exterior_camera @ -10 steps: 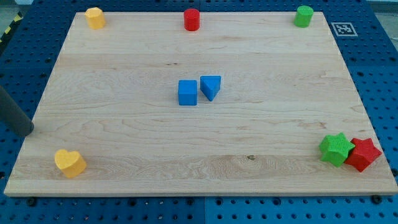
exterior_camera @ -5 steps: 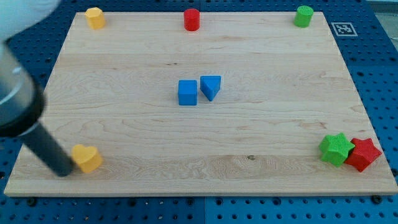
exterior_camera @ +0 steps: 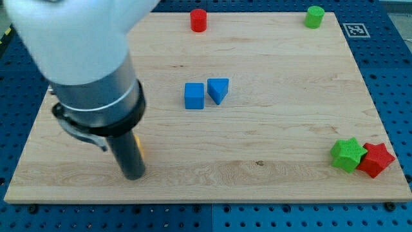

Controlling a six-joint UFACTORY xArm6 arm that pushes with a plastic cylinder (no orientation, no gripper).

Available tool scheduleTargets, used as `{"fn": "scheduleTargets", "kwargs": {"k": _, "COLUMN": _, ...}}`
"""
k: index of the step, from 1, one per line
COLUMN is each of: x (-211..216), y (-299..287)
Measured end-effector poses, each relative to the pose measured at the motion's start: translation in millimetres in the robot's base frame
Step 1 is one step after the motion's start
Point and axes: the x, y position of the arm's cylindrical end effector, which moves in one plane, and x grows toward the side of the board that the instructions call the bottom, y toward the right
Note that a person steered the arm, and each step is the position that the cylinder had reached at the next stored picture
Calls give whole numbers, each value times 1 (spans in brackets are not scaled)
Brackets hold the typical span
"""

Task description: Push the yellow heart towards the blue cube

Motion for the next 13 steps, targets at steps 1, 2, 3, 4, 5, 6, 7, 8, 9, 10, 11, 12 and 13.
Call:
{"fn": "scheduleTargets", "kwargs": {"k": 1, "x": 1, "y": -20}}
{"fn": "scheduleTargets", "kwargs": {"k": 2, "x": 1, "y": -20}}
{"fn": "scheduleTargets", "kwargs": {"k": 3, "x": 1, "y": -20}}
{"fn": "scheduleTargets", "kwargs": {"k": 4, "x": 1, "y": -20}}
{"fn": "scheduleTargets", "kwargs": {"k": 5, "x": -1, "y": -18}}
{"fn": "scheduleTargets", "kwargs": {"k": 6, "x": -8, "y": -14}}
{"fn": "scheduleTargets", "kwargs": {"k": 7, "x": -19, "y": -3}}
{"fn": "scheduleTargets", "kwargs": {"k": 8, "x": -31, "y": 23}}
{"fn": "scheduleTargets", "kwargs": {"k": 9, "x": -49, "y": 42}}
{"fn": "scheduleTargets", "kwargs": {"k": 10, "x": -48, "y": 42}}
{"fn": "scheduleTargets", "kwargs": {"k": 11, "x": -48, "y": 37}}
{"fn": "scheduleTargets", "kwargs": {"k": 12, "x": -44, "y": 20}}
{"fn": "scheduleTargets", "kwargs": {"k": 13, "x": -46, "y": -8}}
